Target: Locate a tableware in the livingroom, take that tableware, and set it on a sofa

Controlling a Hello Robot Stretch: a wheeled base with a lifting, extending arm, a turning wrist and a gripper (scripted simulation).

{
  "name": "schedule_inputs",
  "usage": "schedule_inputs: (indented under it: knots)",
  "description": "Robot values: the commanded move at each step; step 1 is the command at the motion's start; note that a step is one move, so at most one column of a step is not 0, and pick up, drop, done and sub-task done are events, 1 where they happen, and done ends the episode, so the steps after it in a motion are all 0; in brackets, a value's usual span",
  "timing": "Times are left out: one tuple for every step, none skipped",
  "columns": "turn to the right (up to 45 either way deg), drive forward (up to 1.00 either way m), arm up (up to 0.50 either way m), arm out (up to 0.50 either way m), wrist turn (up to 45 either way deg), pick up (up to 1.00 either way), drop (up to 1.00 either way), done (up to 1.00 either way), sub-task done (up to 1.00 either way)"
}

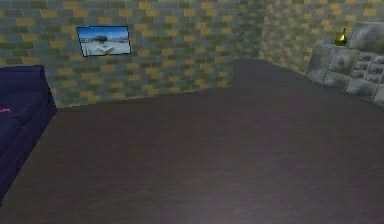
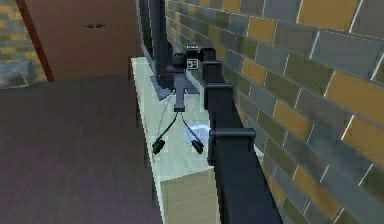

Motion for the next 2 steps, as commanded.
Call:
schedule_inputs:
  knots:
    - [0.0,0.0,0.0,0.0,45.0,0.0,0.0,0.0,0.0]
    - [0.0,0.0,0.0,0.0,45.0,0.0,0.0,0.0,0.0]
